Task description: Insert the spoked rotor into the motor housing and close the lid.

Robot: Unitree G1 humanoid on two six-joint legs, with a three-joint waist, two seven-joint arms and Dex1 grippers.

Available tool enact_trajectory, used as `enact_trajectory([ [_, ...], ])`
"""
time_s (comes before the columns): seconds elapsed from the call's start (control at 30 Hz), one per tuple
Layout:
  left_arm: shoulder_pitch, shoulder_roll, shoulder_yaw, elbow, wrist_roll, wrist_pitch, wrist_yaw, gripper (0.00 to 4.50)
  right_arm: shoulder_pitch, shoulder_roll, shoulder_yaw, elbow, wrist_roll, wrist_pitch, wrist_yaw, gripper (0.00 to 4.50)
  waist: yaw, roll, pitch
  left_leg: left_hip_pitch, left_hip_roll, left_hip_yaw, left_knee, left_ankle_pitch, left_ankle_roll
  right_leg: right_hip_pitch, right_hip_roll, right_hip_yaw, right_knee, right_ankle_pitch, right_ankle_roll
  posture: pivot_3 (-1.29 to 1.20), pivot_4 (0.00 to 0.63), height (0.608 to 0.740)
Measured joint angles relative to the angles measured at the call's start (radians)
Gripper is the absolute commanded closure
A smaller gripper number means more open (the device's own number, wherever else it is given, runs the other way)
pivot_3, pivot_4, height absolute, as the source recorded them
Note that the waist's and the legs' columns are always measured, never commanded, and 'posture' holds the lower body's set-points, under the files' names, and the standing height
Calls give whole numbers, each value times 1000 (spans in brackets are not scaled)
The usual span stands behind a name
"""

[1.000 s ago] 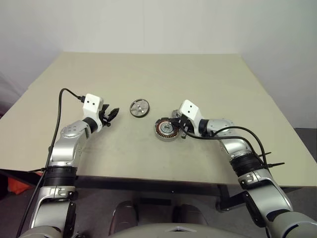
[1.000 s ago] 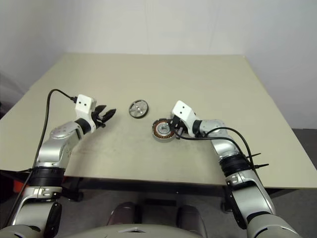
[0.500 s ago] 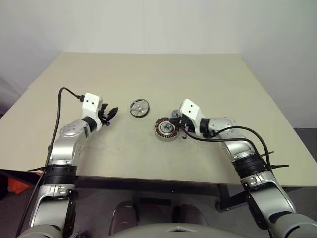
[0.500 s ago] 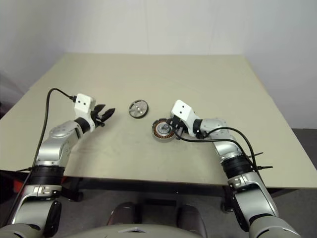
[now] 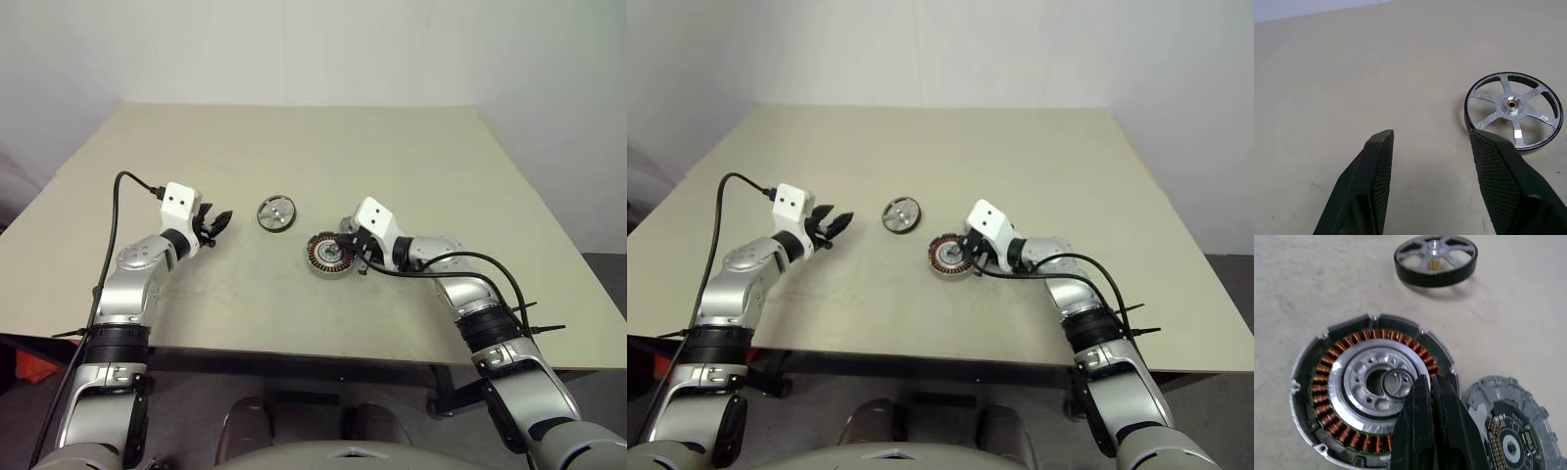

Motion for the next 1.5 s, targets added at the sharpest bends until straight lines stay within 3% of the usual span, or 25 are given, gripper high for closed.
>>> enact_trajectory([
  [1.5,-16,23,12,46,7,-31,4,1890,34,2,11,-87,-10,57,-5,4355,0,0,0,0,0,0,0,0,0,0,0,0,0,0,0,0,0,740],
])
